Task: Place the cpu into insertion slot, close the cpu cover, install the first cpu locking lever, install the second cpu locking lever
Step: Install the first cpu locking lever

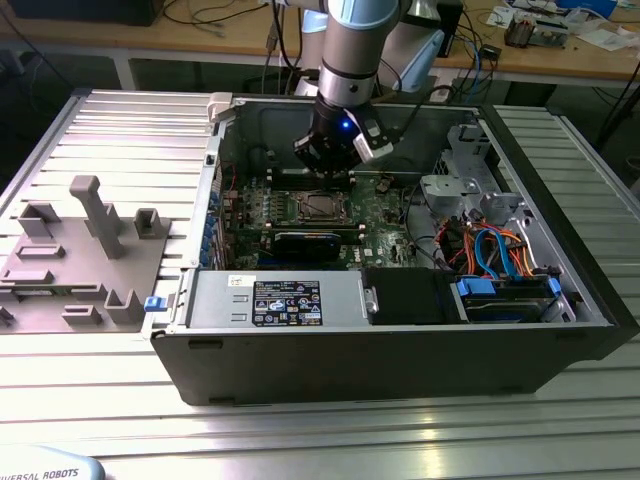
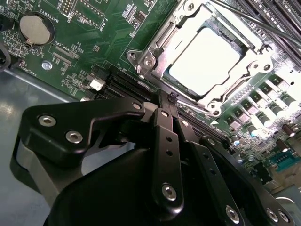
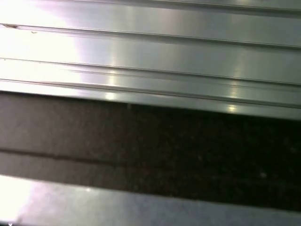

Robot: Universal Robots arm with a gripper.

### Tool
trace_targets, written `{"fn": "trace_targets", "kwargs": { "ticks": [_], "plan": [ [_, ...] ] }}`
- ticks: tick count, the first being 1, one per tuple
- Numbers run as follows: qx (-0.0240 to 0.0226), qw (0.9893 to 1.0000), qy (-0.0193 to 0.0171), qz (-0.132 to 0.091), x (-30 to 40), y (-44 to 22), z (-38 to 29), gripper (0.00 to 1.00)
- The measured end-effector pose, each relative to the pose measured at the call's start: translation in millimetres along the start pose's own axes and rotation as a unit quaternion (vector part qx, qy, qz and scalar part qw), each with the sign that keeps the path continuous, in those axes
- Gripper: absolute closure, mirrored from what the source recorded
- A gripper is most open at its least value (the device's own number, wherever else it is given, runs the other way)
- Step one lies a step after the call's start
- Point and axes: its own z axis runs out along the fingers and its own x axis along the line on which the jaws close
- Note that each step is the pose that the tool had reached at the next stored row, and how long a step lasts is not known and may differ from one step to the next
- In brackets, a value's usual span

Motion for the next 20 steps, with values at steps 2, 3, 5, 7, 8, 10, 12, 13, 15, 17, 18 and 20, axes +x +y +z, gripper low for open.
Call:
{"fn": "trace_targets", "kwargs": {
  "ticks": [2,3,5,7,8,10,12,13,15,17,18,20],
  "plan": [
    [0.0,1.0,0.0,0.0,-0.2,-0.1,0.7,0.89],
    [0.0,1.0,0.0,0.0,-0.3,-0.1,1.0,0.89],
    [0.0,1.0,0.0,0.0,-0.6,-0.2,1.9,0.89],
    [-0.0001,1.0,0.0002,0.0,-0.9,-7.3,3.9,0.89],
    [0.0034,1.0,0.0009,0.0,-3.4,-7.9,5.7,0.89],
    [0.0035,1.0,0.0011,0.0,-4.5,-7.8,5.9,0.89],
    [0.0033,1.0,0.001,0.0,-5.6,-7.3,6.3,0.89],
    [0.0033,1.0,0.0009,0.0,-6.1,-7.1,6.4,0.89],
    [0.0031,1.0,0.001,0.0,-7.2,-6.9,6.5,0.89],
    [0.0021,1.0,0.0009,0.0,-7.8,-6.9,6.5,0.89],
    [0.0015,1.0,0.0008,0.0,-7.9,-6.9,6.4,0.89],
    [-0.0012,1.0,0.0,0.0,-8.3,-6.6,5.6,0.89]
  ]
}}
